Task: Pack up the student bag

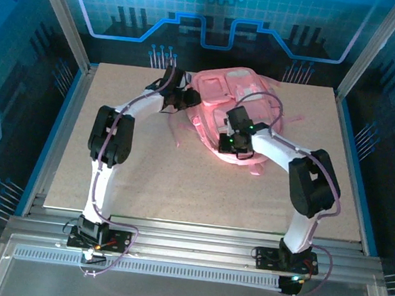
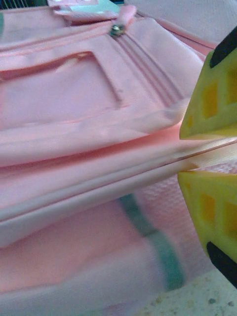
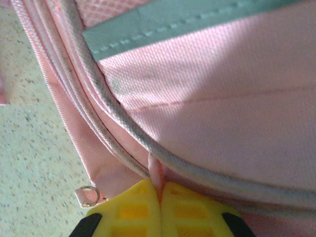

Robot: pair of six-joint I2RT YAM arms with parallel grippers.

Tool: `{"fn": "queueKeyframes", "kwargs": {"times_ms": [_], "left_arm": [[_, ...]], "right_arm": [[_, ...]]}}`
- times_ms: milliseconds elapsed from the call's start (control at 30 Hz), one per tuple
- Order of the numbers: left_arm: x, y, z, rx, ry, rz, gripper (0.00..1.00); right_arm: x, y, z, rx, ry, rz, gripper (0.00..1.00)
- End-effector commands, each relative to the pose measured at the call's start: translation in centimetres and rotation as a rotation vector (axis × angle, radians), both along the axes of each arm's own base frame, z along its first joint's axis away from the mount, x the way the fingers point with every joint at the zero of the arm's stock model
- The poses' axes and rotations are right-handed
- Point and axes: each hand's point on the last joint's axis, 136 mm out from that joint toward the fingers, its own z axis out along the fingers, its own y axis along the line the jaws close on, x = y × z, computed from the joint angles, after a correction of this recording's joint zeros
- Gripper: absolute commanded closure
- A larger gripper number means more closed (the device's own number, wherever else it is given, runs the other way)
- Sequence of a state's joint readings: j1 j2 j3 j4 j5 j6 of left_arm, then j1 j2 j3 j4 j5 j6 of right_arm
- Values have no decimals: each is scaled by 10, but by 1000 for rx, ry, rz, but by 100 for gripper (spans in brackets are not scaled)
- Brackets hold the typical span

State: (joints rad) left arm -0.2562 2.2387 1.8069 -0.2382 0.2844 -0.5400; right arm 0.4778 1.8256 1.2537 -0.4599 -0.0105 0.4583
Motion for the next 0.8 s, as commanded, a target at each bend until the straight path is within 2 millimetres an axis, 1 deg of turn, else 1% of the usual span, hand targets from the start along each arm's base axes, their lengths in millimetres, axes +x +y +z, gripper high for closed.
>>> {"fn": "queueKeyframes", "kwargs": {"times_ms": [0,67,133,200,267,333,400,433,533,633,733,767], "left_arm": [[12,6,1,29,-19,1,78],[16,6,1,28,-21,3,79],[19,4,2,25,-19,3,78],[18,3,4,14,-6,1,77],[10,1,7,-15,16,5,70],[-4,-2,17,-67,20,13,54],[-20,-2,23,-113,32,32,43],[-31,-4,26,-141,43,33,40],[-65,-9,22,-189,85,45,34],[-97,-21,4,-227,142,52,31],[-121,-37,-11,-302,189,67,31],[-124,-41,-13,-327,188,72,31]], "right_arm": [[-29,-26,-7,-32,93,27,100],[-36,-34,-7,-20,108,23,100],[-43,-36,-5,24,123,19,100],[-44,-30,0,86,124,18,100],[-41,-18,9,156,118,30,100],[-34,-5,18,230,108,40,100],[-28,8,28,290,105,60,100],[-24,13,34,308,100,66,100],[-18,23,47,338,79,87,100],[-15,33,54,373,74,107,100],[-13,41,57,390,77,118,100],[-13,43,58,395,74,120,100]]}}
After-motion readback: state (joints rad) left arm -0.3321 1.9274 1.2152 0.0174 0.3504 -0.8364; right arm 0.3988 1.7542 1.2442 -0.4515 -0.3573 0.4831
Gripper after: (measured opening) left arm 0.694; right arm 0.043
